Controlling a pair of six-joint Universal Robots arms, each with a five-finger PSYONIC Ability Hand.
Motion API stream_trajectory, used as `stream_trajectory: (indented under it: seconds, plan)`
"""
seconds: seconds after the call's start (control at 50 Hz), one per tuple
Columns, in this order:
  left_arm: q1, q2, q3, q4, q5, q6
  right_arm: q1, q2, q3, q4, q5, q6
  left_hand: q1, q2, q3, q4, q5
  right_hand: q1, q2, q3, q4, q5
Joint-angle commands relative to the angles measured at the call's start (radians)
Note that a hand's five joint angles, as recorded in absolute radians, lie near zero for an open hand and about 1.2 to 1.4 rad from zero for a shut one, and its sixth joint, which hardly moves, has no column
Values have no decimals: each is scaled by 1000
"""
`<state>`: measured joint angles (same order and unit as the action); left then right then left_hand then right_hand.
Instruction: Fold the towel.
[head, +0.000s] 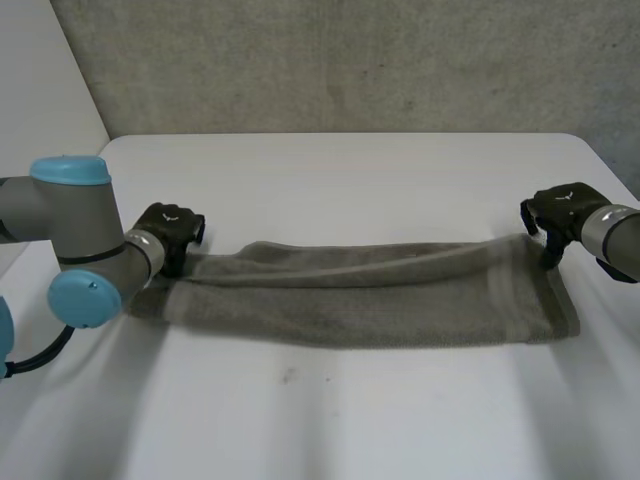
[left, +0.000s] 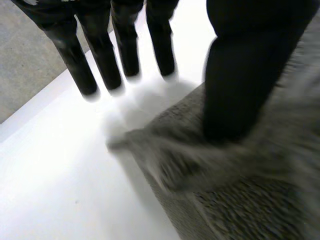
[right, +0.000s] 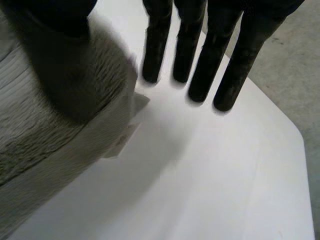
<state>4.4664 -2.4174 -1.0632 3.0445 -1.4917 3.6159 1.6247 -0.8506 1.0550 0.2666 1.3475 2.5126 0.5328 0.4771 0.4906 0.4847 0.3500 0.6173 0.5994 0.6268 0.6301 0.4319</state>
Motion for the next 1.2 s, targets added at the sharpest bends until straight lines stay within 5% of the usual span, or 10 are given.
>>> stream_trajectory:
  seconds: [0.02,0.3,0.5,0.62,0.72,0.84,0.98,1.06,1.14,1.2]
  plan:
    - [1,-11,65,7,-19,-23,14,45,-144,-52,71,87,-358,-303,-316,-310,-350,-443,-425,-452,-456,-432]
    - [5,298,-88,-1,-19,-164,0,-176,-49,-122,59,250,-358,-303,-316,-310,-350,-443,-425,-452,-456,-432]
    - [11,512,-425,-15,-13,-152,3,-384,296,-106,-95,209,-263,-208,-221,-215,-255,-207,-189,-217,-220,-197]
    - [13,528,-532,-102,-10,-149,15,-387,378,-78,-131,114,243,299,285,291,251,137,155,128,124,148]
    - [14,498,-531,-136,-13,-151,85,-303,366,-18,-133,58,294,350,336,342,303,474,492,465,461,485]
    - [19,436,-502,-136,-15,-149,110,-202,309,45,-140,63,374,429,416,422,382,498,516,489,485,509]
    - [20,351,-432,-132,-13,-151,153,-32,166,69,-139,124,303,359,345,351,311,487,504,477,474,497]
    - [20,288,-368,-132,-15,-151,159,22,106,68,-131,147,-68,-12,-26,-20,-60,410,428,401,397,421]
    - [20,256,-330,-127,-15,-151,164,71,24,62,-102,167,-266,-211,-224,-218,-258,-443,-425,-452,-456,-432]
    - [20,238,-308,-116,-15,-151,164,70,-7,36,-56,205,-287,-231,-245,-239,-279,-443,-425,-452,-456,-432]
